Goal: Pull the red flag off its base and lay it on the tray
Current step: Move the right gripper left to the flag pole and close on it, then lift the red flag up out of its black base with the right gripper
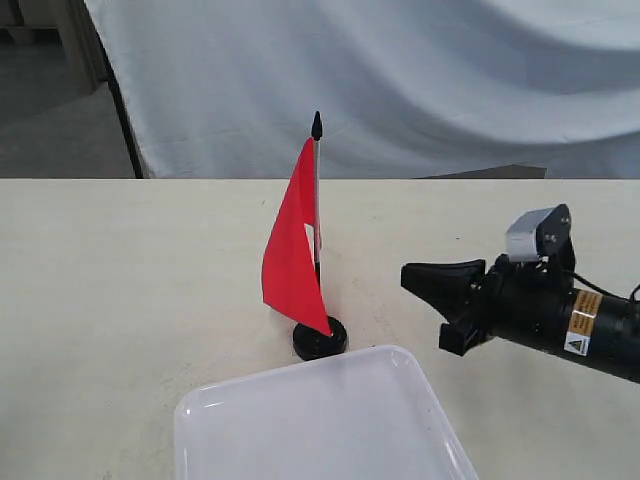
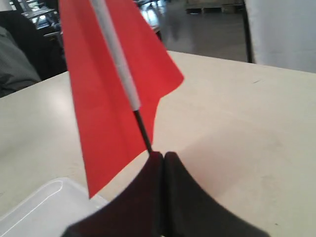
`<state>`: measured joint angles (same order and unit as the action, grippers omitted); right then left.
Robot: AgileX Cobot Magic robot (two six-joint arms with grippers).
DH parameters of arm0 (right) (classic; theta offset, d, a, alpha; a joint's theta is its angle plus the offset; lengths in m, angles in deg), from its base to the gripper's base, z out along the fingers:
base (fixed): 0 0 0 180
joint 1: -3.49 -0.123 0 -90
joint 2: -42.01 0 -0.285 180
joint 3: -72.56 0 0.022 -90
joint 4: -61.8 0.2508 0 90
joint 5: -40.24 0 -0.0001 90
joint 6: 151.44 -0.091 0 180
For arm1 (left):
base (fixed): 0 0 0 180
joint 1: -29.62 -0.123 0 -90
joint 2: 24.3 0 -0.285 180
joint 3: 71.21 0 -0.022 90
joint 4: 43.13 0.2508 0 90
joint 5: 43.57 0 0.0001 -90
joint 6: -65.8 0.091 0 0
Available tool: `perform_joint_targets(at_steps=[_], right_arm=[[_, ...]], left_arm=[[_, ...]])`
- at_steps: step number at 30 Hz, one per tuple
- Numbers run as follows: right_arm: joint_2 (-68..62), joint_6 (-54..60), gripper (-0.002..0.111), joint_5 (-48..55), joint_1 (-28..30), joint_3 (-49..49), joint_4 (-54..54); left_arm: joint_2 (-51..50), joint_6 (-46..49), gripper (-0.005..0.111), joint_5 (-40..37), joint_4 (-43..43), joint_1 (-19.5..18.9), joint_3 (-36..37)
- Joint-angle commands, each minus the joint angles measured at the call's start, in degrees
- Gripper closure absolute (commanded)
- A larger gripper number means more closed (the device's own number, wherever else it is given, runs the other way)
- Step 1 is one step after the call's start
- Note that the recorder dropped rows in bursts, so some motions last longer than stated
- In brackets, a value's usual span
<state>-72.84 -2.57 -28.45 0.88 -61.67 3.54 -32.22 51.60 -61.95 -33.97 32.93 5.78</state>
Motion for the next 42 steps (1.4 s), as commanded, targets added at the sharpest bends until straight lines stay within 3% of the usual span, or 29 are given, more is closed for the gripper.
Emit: perform_joint_targets(at_steps=[1,3,4,9,10,17,21,27,28,30,31,32,36,42], right_arm=[[-0.6,-0.5,0.108,-1.3,-2.2,-1.1,-2.9],[-0.6,-0.5,0.100,-1.3,-3.1,-1.1,-1.2],[-0.6,-0.5,0.091,-0.9,-3.9,-1.1,0.5],[-0.6,1.7,0.013,1.8,-6.9,-1.1,2.9],[-0.6,2.7,0.004,1.7,-7.6,-1.1,2.7],[-0.6,11.8,0.004,0.3,-15.2,-1.1,10.9],[-2.6,24.2,0.004,6.8,-22.7,-3.5,34.9],[-8.8,24.5,0.004,10.5,-25.1,-12.4,35.8],[-9.6,24.4,0.007,10.6,-25.1,-13.4,36.0],[-9.8,24.7,0.038,10.6,-25.1,-13.8,36.5],[-9.6,24.7,0.088,11.0,-25.1,-13.7,36.3],[-9.6,23.7,0.107,11.5,-25.1,-13.7,35.8],[-5.5,23.6,0.109,13.6,-25.1,-13.7,33.0],[6.6,23.3,0.109,26.4,-25.1,-13.7,30.8]], left_arm=[[0.1,0.1,0.107,0.0,0.0,0.2,0.2],[0.1,0.1,0.107,0.0,0.0,0.2,0.2],[0.1,0.1,0.107,0.0,0.0,0.2,0.2],[0.1,0.1,0.107,0.0,0.0,0.2,0.2],[0.1,0.1,0.107,0.0,0.0,0.2,0.2],[0.1,0.1,0.107,0.0,0.0,0.2,0.2],[0.1,0.1,0.107,0.0,0.0,0.2,0.2],[0.1,0.1,0.107,0.0,0.0,0.2,0.2],[0.1,0.1,0.107,0.0,0.0,0.2,0.2],[0.1,0.1,0.107,0.0,0.0,0.2,0.2],[0.1,0.1,0.107,0.0,0.0,0.2,0.2],[0.1,0.1,0.107,0.0,0.0,0.2,0.2],[0.1,0.1,0.107,0.0,0.0,0.2,0.2],[0.1,0.1,0.107,0.0,0.0,0.2,0.2]])
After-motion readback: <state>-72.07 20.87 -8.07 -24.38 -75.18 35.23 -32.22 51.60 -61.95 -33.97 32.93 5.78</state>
